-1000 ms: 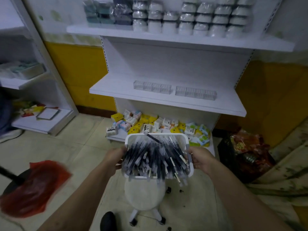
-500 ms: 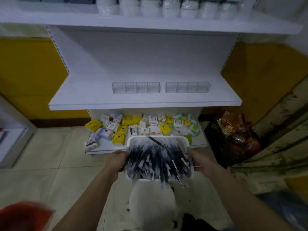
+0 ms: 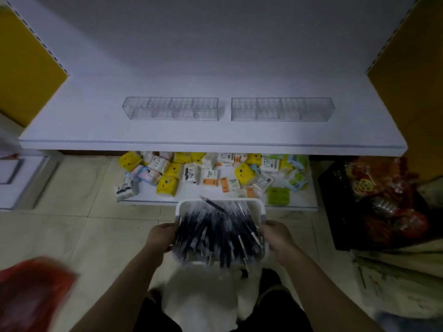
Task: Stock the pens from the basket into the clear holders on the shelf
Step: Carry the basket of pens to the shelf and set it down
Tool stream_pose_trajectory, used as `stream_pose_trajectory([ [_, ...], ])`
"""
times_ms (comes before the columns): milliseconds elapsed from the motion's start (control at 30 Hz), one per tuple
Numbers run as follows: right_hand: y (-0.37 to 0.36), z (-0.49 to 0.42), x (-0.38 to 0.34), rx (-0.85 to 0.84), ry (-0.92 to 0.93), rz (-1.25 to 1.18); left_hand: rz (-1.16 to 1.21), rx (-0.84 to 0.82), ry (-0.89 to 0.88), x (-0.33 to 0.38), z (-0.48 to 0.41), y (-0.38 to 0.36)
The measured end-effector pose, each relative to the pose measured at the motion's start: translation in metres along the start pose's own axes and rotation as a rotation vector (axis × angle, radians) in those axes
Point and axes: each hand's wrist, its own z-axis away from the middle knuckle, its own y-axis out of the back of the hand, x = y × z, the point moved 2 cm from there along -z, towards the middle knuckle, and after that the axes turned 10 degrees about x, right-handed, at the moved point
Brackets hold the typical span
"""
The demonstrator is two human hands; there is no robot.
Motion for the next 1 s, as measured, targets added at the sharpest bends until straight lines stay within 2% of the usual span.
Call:
stream_pose_trajectory([
  [133,-0.024,-0.048,0.009,-0.015,-0.015,0.051,-0.140,-0.021,0.013,-0.016,-0.057,-0.040],
  [267,-0.071,-0.101,0.030,-0.002,-0.096,0.009,-0.162,-0.092,0.054,-0.033,-0.129,-0.075],
  [467,-0.147,-0.181,0.059,0.092,-0.173,-0.072,-0.172,-0.128,-0.027,-0.058,-0.230,-0.114],
  [633,-0.195,-0.244,0.070,0.165,-0.090,-0.181,-0.110,-0.165,-0.123,-0.079,-0.291,-0.139],
  [733,-0.217,-0.270,0.082,0.211,-0.038,-0.140,-0.091,-0.171,-0.203,-0.094,-0.311,-0.156],
  [800,-0.230,-0.284,0.091,0.255,0.001,-0.103,0.007,-0.155,-0.220,-0.103,-0.319,-0.170],
  [900,-0.238,-0.294,0.089,0.315,0.087,-0.088,0.174,-0.181,-0.152,-0.109,-0.333,-0.185],
  [1000,-0.233,-0.266,0.094,0.284,0.068,-0.084,0.244,-0.230,-0.074,-0.125,-0.313,-0.171],
])
